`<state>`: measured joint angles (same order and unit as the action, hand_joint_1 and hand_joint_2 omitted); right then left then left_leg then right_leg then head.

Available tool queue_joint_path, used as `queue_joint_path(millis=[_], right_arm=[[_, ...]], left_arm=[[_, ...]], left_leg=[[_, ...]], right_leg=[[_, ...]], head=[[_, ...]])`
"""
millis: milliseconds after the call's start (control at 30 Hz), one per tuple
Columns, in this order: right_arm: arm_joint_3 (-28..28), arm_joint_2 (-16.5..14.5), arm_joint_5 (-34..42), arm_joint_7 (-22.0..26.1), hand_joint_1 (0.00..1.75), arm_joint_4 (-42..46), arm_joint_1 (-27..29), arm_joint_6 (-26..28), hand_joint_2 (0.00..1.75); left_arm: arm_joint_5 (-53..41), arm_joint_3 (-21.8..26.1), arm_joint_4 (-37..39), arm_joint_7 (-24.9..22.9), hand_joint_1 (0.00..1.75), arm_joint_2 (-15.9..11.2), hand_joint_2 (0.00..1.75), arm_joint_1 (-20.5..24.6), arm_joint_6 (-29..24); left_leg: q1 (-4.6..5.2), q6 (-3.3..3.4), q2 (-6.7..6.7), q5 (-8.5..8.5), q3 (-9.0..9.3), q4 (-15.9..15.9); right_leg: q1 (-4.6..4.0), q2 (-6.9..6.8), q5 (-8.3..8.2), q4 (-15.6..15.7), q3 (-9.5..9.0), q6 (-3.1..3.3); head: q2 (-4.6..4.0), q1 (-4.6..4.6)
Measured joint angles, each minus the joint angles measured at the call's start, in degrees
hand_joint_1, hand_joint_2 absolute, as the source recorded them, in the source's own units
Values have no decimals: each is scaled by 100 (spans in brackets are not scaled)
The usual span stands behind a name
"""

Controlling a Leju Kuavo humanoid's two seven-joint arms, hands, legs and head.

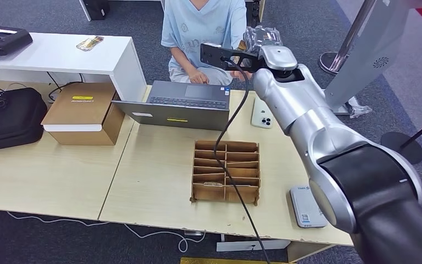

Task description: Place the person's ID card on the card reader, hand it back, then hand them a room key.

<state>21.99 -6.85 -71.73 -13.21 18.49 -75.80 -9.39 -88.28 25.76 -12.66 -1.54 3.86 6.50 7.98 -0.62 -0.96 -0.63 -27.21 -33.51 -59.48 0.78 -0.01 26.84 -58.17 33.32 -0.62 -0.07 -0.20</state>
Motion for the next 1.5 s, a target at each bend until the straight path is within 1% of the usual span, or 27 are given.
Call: queue_joint_path(millis=[67, 200, 400, 700, 800, 867, 967, 1033, 1100, 1167, 1200, 1267, 1367, 1433, 1500], right_arm=[[-2, 8, -7, -5, 175, 0, 8, 23, 175], [-17, 18, -38, -15, 0, -2, 36, 82, 175], [-104, 46, -5, 22, 0, 4, 124, 381, 175], [-211, 130, -67, 29, 0, 55, 170, 535, 175], [-364, 145, 319, 196, 0, 116, 216, 717, 175], [-612, 147, 874, 530, 0, 193, 272, 876, 175], [-1163, 147, 1905, 1270, 0, 364, 372, 936, 175], [-1623, 146, 2788, 1801, 0, 526, 449, 798, 175], [-2109, 145, 3810, 2191, 0, 716, 544, 521, 175], [-2516, 145, 4861, 2333, 0, 906, 672, 165, 175], [-2694, 145, 5419, 2342, 0, 1011, 764, -8, 175], [-2946, 163, 6487, 2284, 0, 1240, 1010, -191, 175], [-3064, 269, 7866, 2214, 0, 1632, 1506, -94, 175], [-3034, 383, 8394, 2238, 0, 1876, 1823, 52, 175], [-2946, 515, 8714, 2326, 0, 2134, 2116, 209, 175]], left_arm=[[0, -21, 0, -1, 0, -4, 0, 0, -11], [0, -33, 0, -1, 0, -14, 0, 0, -15], [0, -86, 0, 4, 0, -20, 0, -1, -19], [0, -150, 0, 33, 0, -22, 0, 0, -13], [0, -162, 0, 37, 0, -21, 0, -1, -17], [0, -164, 0, 41, 0, -21, 0, -1, -24], [3, -166, 0, 51, 0, -21, 0, -11, -58], [9, -166, 0, 58, 0, -21, 0, -25, -116], [19, -166, 0, 74, 0, -21, 0, -45, -178], [34, -166, 0, 102, 0, -21, 0, -76, -229], [44, -166, 0, 124, 0, -22, 0, -97, -251], [84, -166, 0, 159, 0, -22, 0, -146, -281], [157, -166, 0, 193, 0, -22, 0, -241, -327], [177, -166, 0, 207, 0, -23, 0, -297, -338], [200, -165, 0, 208, 0, -22, 0, -335, -339]], left_leg=[[0, 0, 0, 0, 0, 0], [0, 0, 0, 0, 0, 0], [0, 0, 0, 0, 0, 0], [0, 0, 0, 0, 0, 0], [0, 0, 0, 0, -1, 0], [0, 0, 0, 0, -1, 0], [0, 0, -1, 0, -3, 0], [0, 0, -2, 0, -4, 0], [0, 0, -3, 0, -5, 0], [0, 0, -3, -1, -6, 0], [0, 0, -3, -1, -5, 0], [0, 0, -2, -1, -5, 0], [0, 1, -4, -1, -6, 0], [1, 2, -4, -2, -7, 0], [1, 2, -4, -3, -8, -1]], right_leg=[[0, 0, 0, 0, 0, 0], [0, 0, 0, 1, 0, 0], [0, 0, 0, 0, 0, 0], [0, 0, 0, 0, 0, 0], [0, 0, 0, 0, 1, 0], [0, 0, 0, 0, 1, 0], [0, -3, 0, 0, 0, 0], [0, -5, 0, 0, 0, 0], [0, -6, 0, 1, 0, 0], [0, -6, 0, 2, 0, 0], [0, -5, 0, 3, 0, 0], [0, -5, 0, 5, 0, 0], [0, -7, 0, 6, 0, 0], [0, -8, 0, 7, 1, 0], [0, -9, 1, 7, 1, -1]], head=[[0, 0], [0, 0], [0, 0], [0, 0], [0, 1], [0, 0], [0, 0], [0, 0], [0, 0], [0, 0], [0, 0], [0, 1], [0, 0], [0, -1], [0, 0]])
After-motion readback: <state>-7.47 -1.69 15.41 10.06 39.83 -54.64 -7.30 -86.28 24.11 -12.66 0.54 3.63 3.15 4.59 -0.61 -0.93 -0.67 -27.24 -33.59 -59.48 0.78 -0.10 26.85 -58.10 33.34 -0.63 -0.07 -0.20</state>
